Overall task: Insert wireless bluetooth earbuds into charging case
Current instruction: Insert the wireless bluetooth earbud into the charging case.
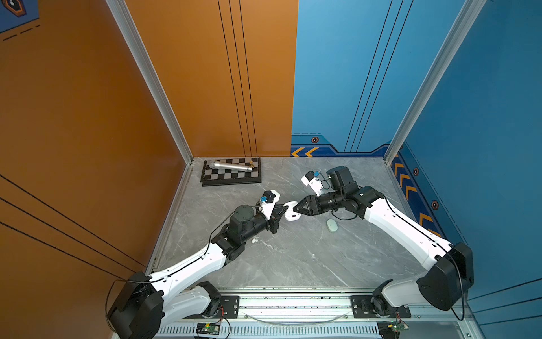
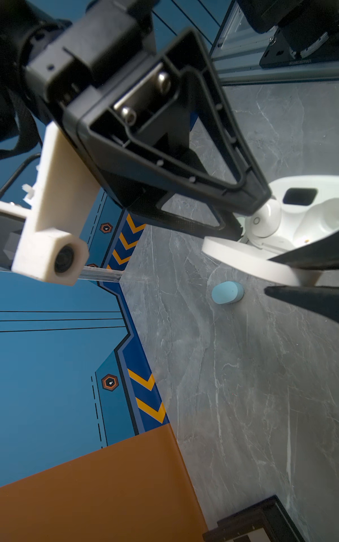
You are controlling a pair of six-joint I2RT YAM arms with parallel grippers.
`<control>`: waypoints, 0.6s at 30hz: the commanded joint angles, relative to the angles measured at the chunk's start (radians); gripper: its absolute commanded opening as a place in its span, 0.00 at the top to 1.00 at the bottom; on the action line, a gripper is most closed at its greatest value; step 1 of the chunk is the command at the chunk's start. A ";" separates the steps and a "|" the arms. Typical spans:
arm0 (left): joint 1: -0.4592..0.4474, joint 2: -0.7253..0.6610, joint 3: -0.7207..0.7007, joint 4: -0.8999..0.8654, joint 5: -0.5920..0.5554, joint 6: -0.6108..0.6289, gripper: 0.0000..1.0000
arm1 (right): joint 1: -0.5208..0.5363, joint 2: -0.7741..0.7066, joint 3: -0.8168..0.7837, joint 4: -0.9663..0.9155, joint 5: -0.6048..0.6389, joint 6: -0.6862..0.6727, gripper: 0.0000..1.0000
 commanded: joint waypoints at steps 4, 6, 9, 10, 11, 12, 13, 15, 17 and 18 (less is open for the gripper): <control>0.010 -0.019 0.010 0.027 -0.029 0.010 1.00 | -0.001 -0.079 0.038 0.072 0.065 0.046 0.52; 0.019 -0.046 -0.006 0.013 -0.098 0.023 1.00 | -0.004 -0.116 0.032 0.110 0.096 0.077 0.51; 0.036 -0.111 -0.019 -0.058 -0.211 0.060 1.00 | -0.013 -0.158 0.014 0.151 0.151 0.127 0.49; 0.043 -0.139 -0.027 -0.072 -0.244 0.069 1.00 | -0.015 -0.160 0.009 0.158 0.158 0.138 0.49; 0.052 -0.170 -0.036 -0.092 -0.281 0.080 1.00 | -0.014 -0.158 0.003 0.159 0.171 0.151 0.49; 0.061 -0.202 -0.042 -0.119 -0.319 0.092 1.00 | -0.013 -0.150 -0.003 0.154 0.187 0.163 0.49; 0.070 -0.232 -0.047 -0.147 -0.350 0.102 1.00 | -0.010 -0.140 -0.010 0.150 0.192 0.167 0.49; 0.088 -0.307 -0.062 -0.207 -0.425 0.130 1.00 | 0.008 -0.098 -0.010 0.112 0.230 0.176 0.49; 0.100 -0.384 -0.080 -0.265 -0.497 0.161 1.00 | 0.037 -0.044 0.009 0.047 0.332 0.228 0.50; 0.105 -0.427 -0.089 -0.299 -0.536 0.177 1.00 | 0.056 -0.013 0.017 0.026 0.393 0.285 0.51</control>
